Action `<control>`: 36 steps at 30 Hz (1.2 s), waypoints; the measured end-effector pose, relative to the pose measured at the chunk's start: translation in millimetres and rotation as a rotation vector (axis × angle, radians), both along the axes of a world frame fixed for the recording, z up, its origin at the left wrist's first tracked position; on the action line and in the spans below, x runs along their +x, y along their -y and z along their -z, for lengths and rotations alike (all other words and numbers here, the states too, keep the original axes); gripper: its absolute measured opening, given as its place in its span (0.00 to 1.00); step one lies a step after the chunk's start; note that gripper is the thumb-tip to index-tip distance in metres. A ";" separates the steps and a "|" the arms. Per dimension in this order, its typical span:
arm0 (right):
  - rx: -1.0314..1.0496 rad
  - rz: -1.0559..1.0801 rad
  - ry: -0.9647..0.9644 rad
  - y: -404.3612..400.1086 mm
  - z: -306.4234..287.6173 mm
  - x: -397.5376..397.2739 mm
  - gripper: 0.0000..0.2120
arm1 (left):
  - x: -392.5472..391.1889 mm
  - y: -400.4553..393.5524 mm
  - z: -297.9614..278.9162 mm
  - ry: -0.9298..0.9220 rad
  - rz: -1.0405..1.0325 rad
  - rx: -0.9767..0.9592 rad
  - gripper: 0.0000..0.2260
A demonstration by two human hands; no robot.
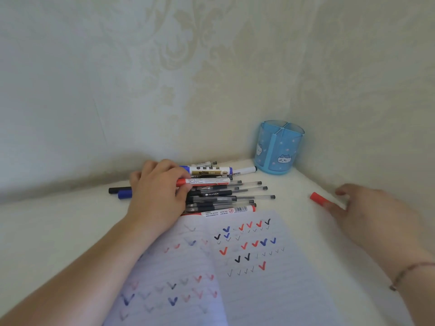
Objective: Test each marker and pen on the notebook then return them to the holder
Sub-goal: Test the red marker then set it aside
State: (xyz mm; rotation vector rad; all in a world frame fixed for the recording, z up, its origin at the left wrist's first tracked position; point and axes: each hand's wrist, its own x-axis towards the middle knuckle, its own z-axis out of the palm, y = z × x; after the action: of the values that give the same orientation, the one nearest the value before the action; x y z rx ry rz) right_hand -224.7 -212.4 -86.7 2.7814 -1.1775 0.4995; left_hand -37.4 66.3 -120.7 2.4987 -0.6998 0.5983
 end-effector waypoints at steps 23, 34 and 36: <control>0.917 -1.112 0.605 -113.5 3.4 -9.5 0.07 | -75.7 10.8 -26.9 -0.166 1.003 -0.004 0.16; 1.162 -1.093 0.578 -84.5 -9.1 -6.8 0.15 | -58.1 0.3 -23.3 -0.284 0.928 -0.160 0.17; 1.224 -1.017 0.535 -77.1 -7.5 -3.2 0.18 | -53.1 -1.3 -21.2 -0.315 0.889 -0.250 0.12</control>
State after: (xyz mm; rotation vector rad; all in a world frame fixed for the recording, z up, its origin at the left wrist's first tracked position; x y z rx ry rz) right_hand -227.9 -135.3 -79.2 4.4269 0.3184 0.7756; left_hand -90.6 67.6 -99.4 1.7320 -1.3664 -0.0389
